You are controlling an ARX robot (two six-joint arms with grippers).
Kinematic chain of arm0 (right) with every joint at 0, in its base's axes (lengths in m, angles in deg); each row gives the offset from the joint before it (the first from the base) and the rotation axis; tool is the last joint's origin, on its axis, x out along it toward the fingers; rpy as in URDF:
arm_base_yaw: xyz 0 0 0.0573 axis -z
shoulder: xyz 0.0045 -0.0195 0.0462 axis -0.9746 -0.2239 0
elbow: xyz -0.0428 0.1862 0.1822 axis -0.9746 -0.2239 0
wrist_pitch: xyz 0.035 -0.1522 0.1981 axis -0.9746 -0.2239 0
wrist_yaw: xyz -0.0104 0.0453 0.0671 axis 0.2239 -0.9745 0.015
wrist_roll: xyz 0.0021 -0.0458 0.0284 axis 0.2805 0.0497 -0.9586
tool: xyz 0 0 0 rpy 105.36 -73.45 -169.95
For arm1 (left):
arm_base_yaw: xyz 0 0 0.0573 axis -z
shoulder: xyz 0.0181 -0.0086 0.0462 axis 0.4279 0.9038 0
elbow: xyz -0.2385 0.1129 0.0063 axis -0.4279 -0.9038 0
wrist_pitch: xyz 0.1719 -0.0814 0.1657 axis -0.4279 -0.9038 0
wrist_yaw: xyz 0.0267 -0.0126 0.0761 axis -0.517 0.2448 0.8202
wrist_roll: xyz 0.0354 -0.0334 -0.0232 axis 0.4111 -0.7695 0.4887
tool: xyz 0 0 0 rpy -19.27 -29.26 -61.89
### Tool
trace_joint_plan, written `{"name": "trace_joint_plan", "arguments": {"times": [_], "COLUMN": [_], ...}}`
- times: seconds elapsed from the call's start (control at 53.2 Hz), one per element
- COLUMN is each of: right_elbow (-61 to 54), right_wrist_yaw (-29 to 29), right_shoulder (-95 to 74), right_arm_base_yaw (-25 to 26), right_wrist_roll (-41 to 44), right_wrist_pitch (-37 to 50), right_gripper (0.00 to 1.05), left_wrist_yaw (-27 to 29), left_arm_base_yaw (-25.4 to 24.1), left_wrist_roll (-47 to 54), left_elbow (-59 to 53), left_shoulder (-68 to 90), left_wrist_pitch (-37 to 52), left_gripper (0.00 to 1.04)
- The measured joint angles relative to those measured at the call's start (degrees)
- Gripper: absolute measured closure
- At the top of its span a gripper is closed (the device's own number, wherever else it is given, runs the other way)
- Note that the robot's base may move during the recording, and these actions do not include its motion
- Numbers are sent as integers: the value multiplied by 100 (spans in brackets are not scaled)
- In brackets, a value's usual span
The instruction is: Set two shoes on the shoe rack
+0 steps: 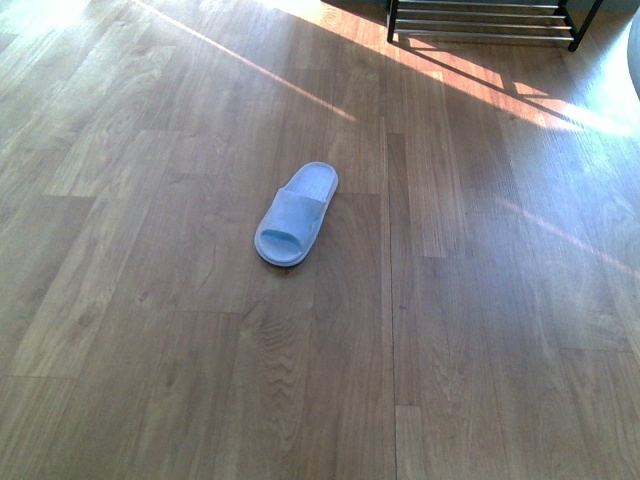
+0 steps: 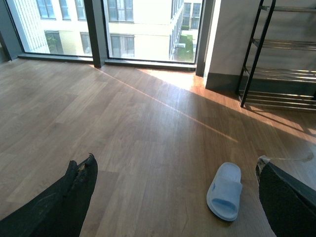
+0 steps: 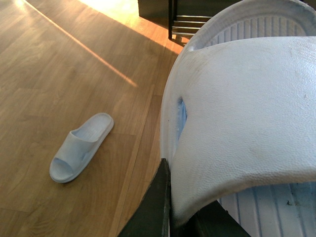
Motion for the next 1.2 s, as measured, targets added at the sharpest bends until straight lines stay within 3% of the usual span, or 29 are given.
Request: {"name": "trace_joint_plan", "arguments": {"times": [1.202], "right_elbow": [-11], "right_wrist_yaw": [-4], "right_shoulder": [4], "right_arm_base_yaw": [33], "right_wrist_roll": [-20], "right_wrist_pitch": [-4], "right_gripper": [103], "left_wrist_yaw": [-17], "left_arm_base_yaw": [0], "left_wrist_roll": [0], "left_elbow": [0], "left_shoulder": [0], "left_wrist_pitch": [2], "left_gripper": [9]}}
